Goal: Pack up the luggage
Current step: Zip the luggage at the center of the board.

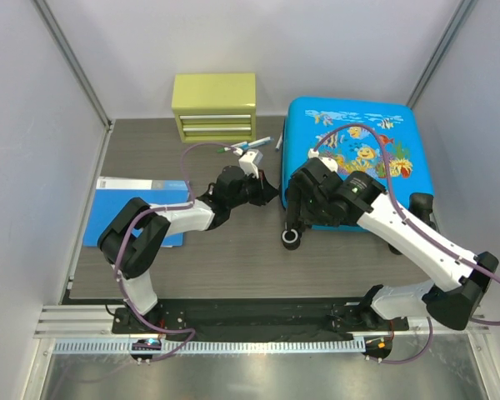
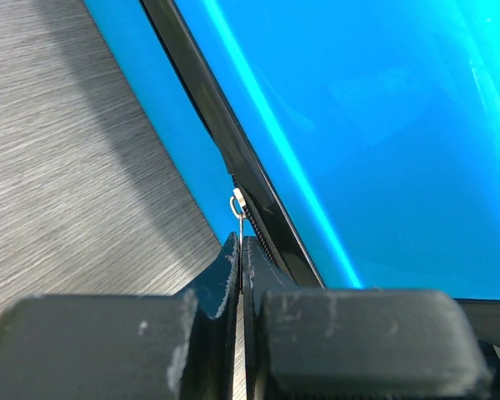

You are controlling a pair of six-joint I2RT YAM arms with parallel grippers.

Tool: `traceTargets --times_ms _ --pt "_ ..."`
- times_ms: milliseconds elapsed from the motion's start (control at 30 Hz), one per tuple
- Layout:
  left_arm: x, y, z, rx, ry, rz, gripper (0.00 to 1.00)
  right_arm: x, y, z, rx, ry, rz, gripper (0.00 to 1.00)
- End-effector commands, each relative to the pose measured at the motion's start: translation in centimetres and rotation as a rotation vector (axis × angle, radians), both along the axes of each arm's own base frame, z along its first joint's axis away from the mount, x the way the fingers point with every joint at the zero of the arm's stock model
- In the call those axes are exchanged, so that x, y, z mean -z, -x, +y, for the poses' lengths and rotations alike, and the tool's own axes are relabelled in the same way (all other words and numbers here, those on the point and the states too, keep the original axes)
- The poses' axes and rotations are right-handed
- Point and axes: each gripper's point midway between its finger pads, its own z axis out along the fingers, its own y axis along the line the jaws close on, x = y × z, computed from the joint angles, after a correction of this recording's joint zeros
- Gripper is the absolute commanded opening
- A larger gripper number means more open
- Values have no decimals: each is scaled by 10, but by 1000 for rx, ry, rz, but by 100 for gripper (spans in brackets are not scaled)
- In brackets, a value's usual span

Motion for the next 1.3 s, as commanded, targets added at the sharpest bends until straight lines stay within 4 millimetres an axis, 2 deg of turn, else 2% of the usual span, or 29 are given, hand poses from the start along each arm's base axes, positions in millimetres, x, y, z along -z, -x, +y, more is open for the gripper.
traceTargets --times_ms 0,167,333,400,433,467,533,567,633,667,733,900,1000,1267 --pt "-15 8 -4 51 3 -28 0 1 -26 12 68 -11 -76 83" --pt "-18 1 -10 53 17 -28 0 23 -34 25 67 5 -49 84" --pt "-27 -6 -15 45 33 -43 0 43 -37 26 59 54 -14 83" --pt "-28 -7 -16 45 36 -47 0 46 -39 24 68 72 -16 77" --pt "-31 -8 -17 45 41 -50 0 45 -42 22 70 83 -35 73" --pt "-32 -9 -16 38 43 -51 0 45 -44 21 69 90 -43 62" --pt "-33 -9 -17 39 46 -55 0 47 -46 19 70 115 -46 49" --pt "-33 -10 -17 36 46 -55 0 48 -46 17 75 125 -43 37" --pt "-33 -11 -17 33 48 -59 0 50 -43 11 75 151 -29 26" --pt "-34 -11 -17 33 50 -59 0 50 -41 9 74 159 -22 13" --pt "-34 -12 -16 28 47 -65 0 42 -34 0 77 183 -10 1" --pt "-34 -20 -19 11 40 -77 0 7 -17 -17 75 163 -29 1" --pt "-42 -26 -22 0 58 -91 0 -3 -2 -24 43 148 -2 1" --pt "-48 -43 -36 -18 97 -102 0 -3 45 -39 -7 105 123 1"
